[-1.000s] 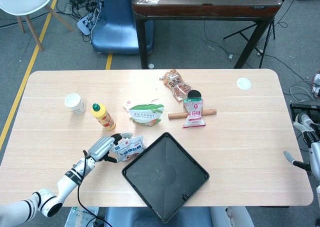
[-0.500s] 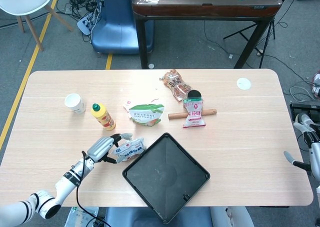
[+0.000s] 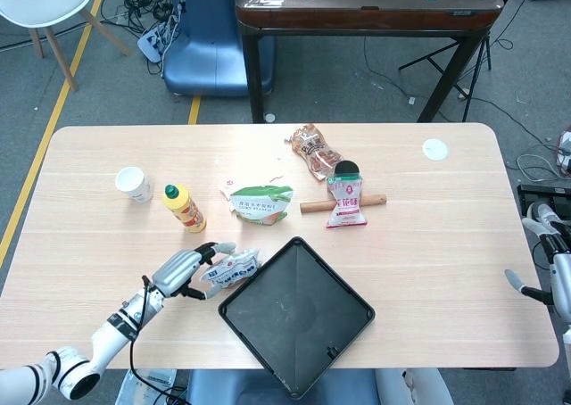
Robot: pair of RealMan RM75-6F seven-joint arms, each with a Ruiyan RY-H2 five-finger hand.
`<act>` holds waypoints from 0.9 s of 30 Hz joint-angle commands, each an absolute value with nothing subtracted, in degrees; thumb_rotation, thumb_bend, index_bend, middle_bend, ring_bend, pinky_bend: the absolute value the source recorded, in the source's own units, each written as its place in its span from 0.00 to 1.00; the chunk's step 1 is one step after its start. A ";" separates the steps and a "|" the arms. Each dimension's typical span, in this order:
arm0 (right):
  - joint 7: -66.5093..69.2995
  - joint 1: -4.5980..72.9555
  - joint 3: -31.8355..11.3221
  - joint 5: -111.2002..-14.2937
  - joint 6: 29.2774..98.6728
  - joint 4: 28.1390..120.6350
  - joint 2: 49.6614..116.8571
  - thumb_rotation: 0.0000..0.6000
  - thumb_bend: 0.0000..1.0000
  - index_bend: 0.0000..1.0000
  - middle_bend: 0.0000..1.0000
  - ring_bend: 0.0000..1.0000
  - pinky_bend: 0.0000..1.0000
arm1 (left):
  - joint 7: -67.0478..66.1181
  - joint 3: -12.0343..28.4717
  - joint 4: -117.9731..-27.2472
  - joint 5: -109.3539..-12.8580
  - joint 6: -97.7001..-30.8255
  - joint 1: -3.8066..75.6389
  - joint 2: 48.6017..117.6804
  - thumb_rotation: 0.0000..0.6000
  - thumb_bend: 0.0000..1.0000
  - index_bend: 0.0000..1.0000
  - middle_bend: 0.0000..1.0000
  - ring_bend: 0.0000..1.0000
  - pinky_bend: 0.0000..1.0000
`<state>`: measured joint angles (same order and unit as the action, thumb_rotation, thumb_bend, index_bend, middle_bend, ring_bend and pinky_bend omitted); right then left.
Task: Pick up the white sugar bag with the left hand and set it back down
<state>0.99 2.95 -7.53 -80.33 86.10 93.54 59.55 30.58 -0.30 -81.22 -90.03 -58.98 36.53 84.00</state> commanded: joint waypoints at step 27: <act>1.00 2.97 -7.45 -80.44 85.98 93.67 59.37 1.00 0.20 0.21 0.26 0.16 0.06 | 27.97 1.04 -91.32 -93.40 -71.20 32.43 74.37 1.00 0.33 0.11 0.16 0.07 0.24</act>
<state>1.02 2.96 -7.46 -80.42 85.98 93.65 59.39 27.72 0.60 -90.04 -92.89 -69.62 33.18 75.70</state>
